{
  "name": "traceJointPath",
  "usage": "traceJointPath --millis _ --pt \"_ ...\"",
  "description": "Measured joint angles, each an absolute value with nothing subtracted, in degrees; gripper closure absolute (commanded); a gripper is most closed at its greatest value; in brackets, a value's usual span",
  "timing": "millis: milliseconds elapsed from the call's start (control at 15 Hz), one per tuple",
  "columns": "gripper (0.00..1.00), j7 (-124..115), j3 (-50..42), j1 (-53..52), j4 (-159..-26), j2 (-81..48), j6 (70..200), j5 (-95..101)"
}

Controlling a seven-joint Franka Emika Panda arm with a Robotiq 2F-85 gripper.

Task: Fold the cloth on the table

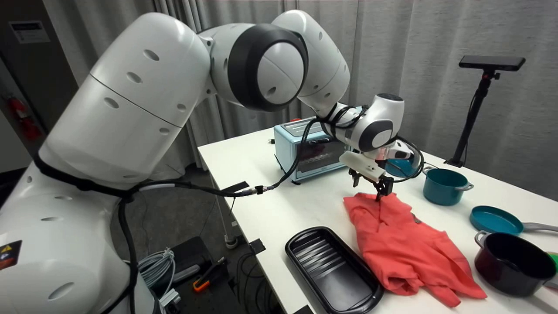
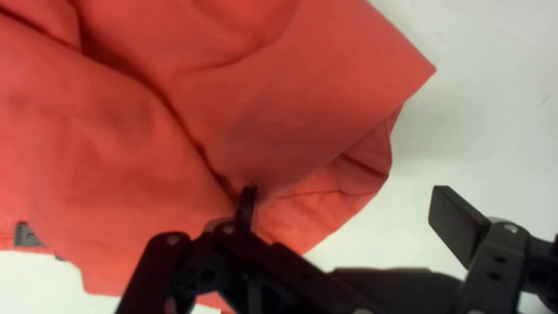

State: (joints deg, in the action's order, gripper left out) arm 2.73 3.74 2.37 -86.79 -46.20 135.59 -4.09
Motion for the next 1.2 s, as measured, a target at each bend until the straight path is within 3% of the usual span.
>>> traceJointPath --millis 467,533,600,667,1200 --pt "0.02 -0.2 1.6 0.5 -87.2 -47.1 131.7 -3.2" --pt "0.26 -0.6 1.4 0.4 -87.2 -47.2 131.2 -2.9" --pt "0.26 -0.9 1.4 0.3 -87.1 -47.3 130.7 -2.7" --pt "0.33 -1.0 1.3 0.2 -87.1 -47.4 130.3 -2.6" --pt "0.93 -1.1 1.1 0.2 -85.9 -47.3 128.2 -2.4"
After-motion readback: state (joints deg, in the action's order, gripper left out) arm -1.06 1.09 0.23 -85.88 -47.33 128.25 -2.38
